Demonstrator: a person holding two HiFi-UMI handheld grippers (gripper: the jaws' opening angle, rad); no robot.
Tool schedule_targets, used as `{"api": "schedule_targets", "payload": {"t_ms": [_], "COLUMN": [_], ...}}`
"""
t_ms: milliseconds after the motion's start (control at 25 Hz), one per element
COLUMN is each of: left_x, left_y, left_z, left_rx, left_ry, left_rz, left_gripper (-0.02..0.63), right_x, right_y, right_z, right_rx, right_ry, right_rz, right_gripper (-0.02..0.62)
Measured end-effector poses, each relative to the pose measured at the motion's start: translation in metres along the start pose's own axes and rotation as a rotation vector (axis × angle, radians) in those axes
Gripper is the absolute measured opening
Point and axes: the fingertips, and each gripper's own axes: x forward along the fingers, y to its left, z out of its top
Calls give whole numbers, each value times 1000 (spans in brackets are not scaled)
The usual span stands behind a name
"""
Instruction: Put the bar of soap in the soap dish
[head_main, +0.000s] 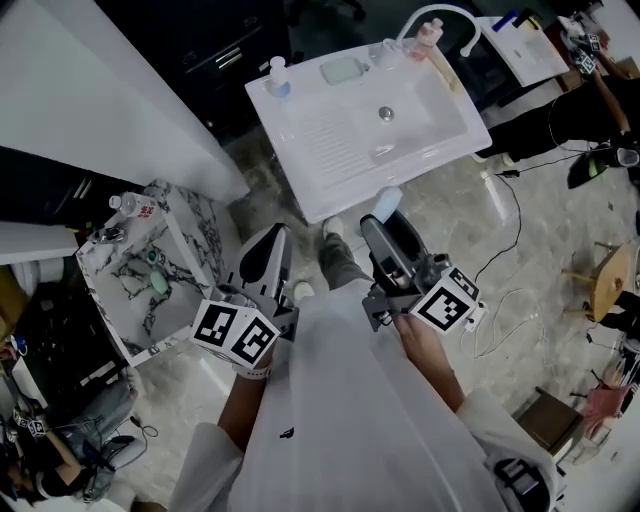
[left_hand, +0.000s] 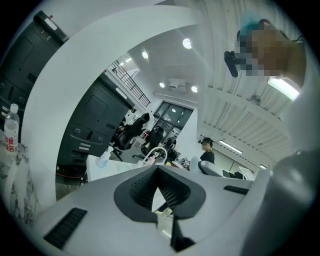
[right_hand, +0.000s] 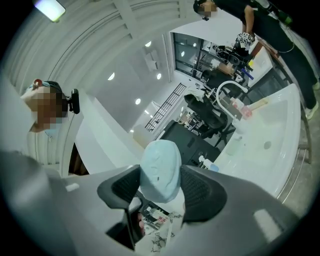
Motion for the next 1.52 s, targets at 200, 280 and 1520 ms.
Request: {"api": "schedule_targets", "payload": {"t_ms": [200,280,1520], "left_x": [48,66,223], "left_y": [-7,-10,9], "left_z": [19,28,38], "left_rx": [25,41,30], "left_ry": [-4,-11,48], "left_rz": [-4,3,27], "left_gripper": [8,8,8], "right_x": [23,30,113], "right_y": [-25,-38,-154], "right_z": [39,54,140], "right_rx": [-5,0,0], "right_ry": [-3,-8,31], "right_rz": [15,20,11], "right_gripper": [267,267,265]}}
